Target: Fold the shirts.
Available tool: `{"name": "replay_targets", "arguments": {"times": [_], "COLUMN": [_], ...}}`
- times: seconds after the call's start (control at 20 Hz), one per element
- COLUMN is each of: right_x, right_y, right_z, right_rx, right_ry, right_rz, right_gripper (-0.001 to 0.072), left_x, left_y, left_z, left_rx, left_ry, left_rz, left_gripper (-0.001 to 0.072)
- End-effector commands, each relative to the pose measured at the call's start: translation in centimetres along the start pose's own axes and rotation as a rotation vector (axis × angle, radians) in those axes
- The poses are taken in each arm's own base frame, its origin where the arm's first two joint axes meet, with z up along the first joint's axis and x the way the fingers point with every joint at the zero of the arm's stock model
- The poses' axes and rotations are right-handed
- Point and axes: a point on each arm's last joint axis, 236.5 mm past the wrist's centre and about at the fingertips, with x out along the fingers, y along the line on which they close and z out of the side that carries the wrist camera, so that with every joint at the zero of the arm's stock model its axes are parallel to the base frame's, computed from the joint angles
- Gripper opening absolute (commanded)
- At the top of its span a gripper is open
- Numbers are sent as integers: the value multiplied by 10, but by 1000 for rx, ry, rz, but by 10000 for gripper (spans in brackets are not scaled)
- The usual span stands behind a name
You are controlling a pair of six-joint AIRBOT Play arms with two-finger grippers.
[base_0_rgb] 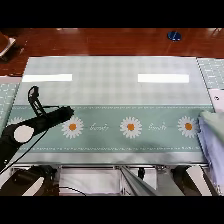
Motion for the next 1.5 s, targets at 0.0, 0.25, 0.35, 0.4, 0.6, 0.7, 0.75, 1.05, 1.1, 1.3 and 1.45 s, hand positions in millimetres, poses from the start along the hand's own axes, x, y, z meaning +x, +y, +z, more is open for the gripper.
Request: {"name": "replay_targets", "arguments": {"times": [0.0, 0.25, 0.35, 0.4, 0.6, 0.7, 0.75, 1.05, 1.1, 1.3, 1.45], "right_x": [22, 0, -51, -76, -82, -33, -6, 73, 73, 75, 75], "right_y": [-14, 123, 236, 284, 403, 423, 425, 405, 404, 396, 396], "right_z": [-14, 29, 22, 9, -100, -139, -147, -166, -165, -167, -167], "right_rx": [1, -286, -517, -627, -1068, -1180, -1200, -1269, -1282, -1290, -1290], "right_ry": [65, 5, -79, -139, -316, -367, -372, -221, -224, -197, -197], "right_rz": [-73, 319, 656, 773, 827, 681, 603, 379, 376, 351, 351], "right_gripper": [416, 20, 20, 20, 20, 20, 20, 20, 20, 20, 20], "left_x": [0, -30, -56, -66, -57, -18, 2, 28, 29, 29, 29], "left_y": [-1, -33, -71, -93, -159, -137, -112, -62, -63, -62, -62], "left_z": [3, 97, 148, 166, 157, 121, 110, 96, 96, 95, 95], "left_rx": [1, 59, 175, 231, 461, 491, 472, 455, 457, 457, 457], "left_ry": [-13, -282, -358, -366, -172, -35, 18, 135, 135, 137, 137], "left_rz": [-3, -67, -95, -114, -165, -87, -16, 108, 106, 107, 107], "left_gripper": [18, 17, 17, 16, 17, 17, 17, 18, 18, 18, 18]}}
